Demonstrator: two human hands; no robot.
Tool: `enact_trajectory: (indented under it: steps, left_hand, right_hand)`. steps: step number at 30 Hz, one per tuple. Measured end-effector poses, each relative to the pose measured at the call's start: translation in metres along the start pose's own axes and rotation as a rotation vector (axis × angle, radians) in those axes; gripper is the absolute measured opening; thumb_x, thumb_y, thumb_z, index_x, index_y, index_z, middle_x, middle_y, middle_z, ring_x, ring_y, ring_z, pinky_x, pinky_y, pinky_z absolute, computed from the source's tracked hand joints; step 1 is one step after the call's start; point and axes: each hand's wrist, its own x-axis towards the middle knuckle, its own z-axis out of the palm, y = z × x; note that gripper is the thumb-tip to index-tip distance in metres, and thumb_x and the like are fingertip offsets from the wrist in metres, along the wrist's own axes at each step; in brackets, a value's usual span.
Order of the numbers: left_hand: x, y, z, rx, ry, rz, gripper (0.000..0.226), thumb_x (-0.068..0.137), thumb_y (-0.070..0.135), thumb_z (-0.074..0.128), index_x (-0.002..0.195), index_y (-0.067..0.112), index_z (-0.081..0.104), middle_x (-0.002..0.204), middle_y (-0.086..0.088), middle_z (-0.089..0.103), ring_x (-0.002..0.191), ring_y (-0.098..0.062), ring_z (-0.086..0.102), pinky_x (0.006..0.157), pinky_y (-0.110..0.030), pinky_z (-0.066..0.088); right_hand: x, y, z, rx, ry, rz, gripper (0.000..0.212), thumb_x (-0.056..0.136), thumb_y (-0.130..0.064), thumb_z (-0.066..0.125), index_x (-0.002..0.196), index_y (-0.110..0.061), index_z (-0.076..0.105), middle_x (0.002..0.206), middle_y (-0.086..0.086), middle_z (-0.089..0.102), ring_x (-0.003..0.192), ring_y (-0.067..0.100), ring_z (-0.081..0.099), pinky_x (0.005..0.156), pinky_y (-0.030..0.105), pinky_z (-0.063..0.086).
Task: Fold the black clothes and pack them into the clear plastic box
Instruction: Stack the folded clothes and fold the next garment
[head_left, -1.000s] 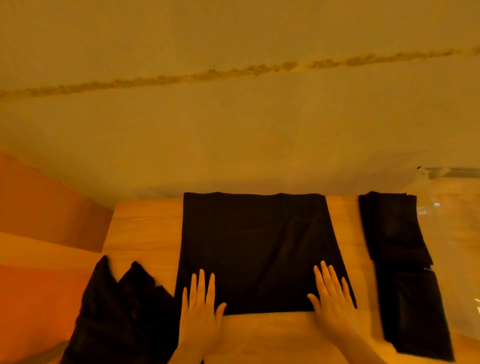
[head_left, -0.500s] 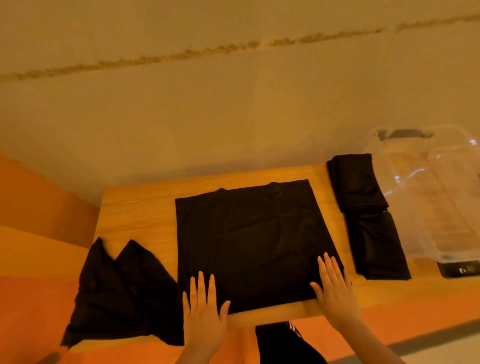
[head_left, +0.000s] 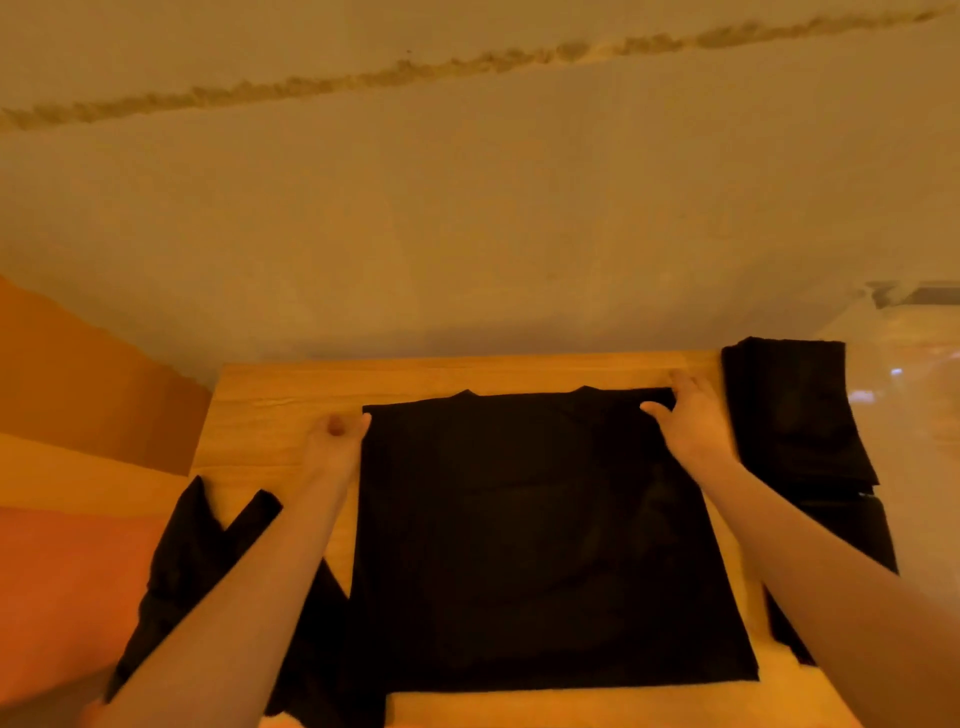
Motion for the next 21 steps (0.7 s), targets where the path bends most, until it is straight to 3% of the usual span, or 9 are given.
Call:
enact_trajectory:
  steps: [5, 8, 11, 13, 15, 18, 21]
  left_hand:
    - [0.018, 0.015, 0.018, 0.094, 0.08, 0.038, 0.032, 0.087, 0.026, 0.063, 0.11, 0.004, 0.063, 0.116, -0.013, 0.063, 0.107, -0.029, 0.057, 0.083, -0.034, 0.044]
    - [0.017, 0.013, 0.018, 0.102, 0.109, 0.078, 0.03, 0.091, 0.024, 0.058, 0.111, 0.001, 0.06, 0.113, -0.015, 0.062, 0.104, -0.031, 0.057, 0.08, -0.035, 0.044]
    - [0.009, 0.013, 0.017, 0.02, 0.117, 0.125, 0.032, 0.095, 0.022, 0.052, 0.118, 0.0, 0.052, 0.118, -0.016, 0.057, 0.112, -0.031, 0.054, 0.084, -0.034, 0.042]
    - [0.006, 0.018, 0.016, -0.025, 0.129, 0.171, 0.032, 0.095, 0.022, 0.05, 0.119, 0.001, 0.05, 0.118, -0.015, 0.057, 0.108, -0.028, 0.055, 0.081, -0.031, 0.043]
    - [0.005, 0.026, 0.016, -0.069, 0.136, 0.234, 0.024, 0.096, 0.022, 0.049, 0.113, 0.005, 0.051, 0.103, -0.009, 0.059, 0.091, -0.022, 0.057, 0.07, -0.025, 0.043]
    - [0.015, 0.035, 0.019, -0.148, 0.199, 0.259, 0.025, 0.096, 0.022, 0.048, 0.112, 0.003, 0.05, 0.106, -0.016, 0.061, 0.099, -0.032, 0.057, 0.077, -0.038, 0.046]
    - [0.027, 0.041, 0.028, -0.187, 0.244, 0.267, 0.021, 0.096, 0.02, 0.048, 0.108, 0.003, 0.05, 0.098, -0.022, 0.059, 0.095, -0.038, 0.056, 0.077, -0.043, 0.044]
  right_hand:
    - [0.025, 0.011, 0.009, 0.074, 0.034, 0.093, 0.038, 0.089, -0.022, 0.061, 0.12, -0.002, 0.053, 0.105, 0.016, 0.06, 0.07, 0.023, 0.058, 0.055, 0.031, 0.045]
    - [0.028, 0.013, 0.011, 0.132, 0.077, 0.078, 0.018, 0.09, -0.018, 0.058, 0.101, -0.003, 0.058, 0.091, 0.014, 0.06, 0.055, 0.018, 0.049, 0.047, 0.027, 0.036]
    - [0.026, 0.015, 0.005, 0.239, 0.078, 0.083, 0.013, 0.092, -0.016, 0.056, 0.096, -0.004, 0.056, 0.071, 0.004, 0.055, 0.053, 0.016, 0.048, 0.045, 0.026, 0.036]
    - [0.028, 0.014, -0.003, 0.316, 0.079, 0.065, 0.011, 0.091, -0.015, 0.056, 0.097, -0.006, 0.056, 0.071, -0.004, 0.052, 0.058, 0.01, 0.049, 0.049, 0.021, 0.039]
    - [0.032, 0.011, -0.011, 0.391, 0.092, 0.036, 0.012, 0.09, -0.013, 0.059, 0.099, -0.006, 0.057, 0.081, -0.005, 0.054, 0.072, 0.008, 0.052, 0.063, 0.017, 0.041]
    - [0.042, 0.006, -0.019, 0.481, 0.101, 0.019, 0.012, 0.089, -0.011, 0.059, 0.101, -0.007, 0.059, 0.098, 0.001, 0.058, 0.093, 0.012, 0.053, 0.081, 0.023, 0.041]
    - [0.054, 0.003, -0.014, 0.452, 0.092, 0.015, 0.015, 0.091, -0.011, 0.056, 0.105, -0.007, 0.06, 0.101, 0.004, 0.059, 0.098, 0.016, 0.055, 0.08, 0.024, 0.04]
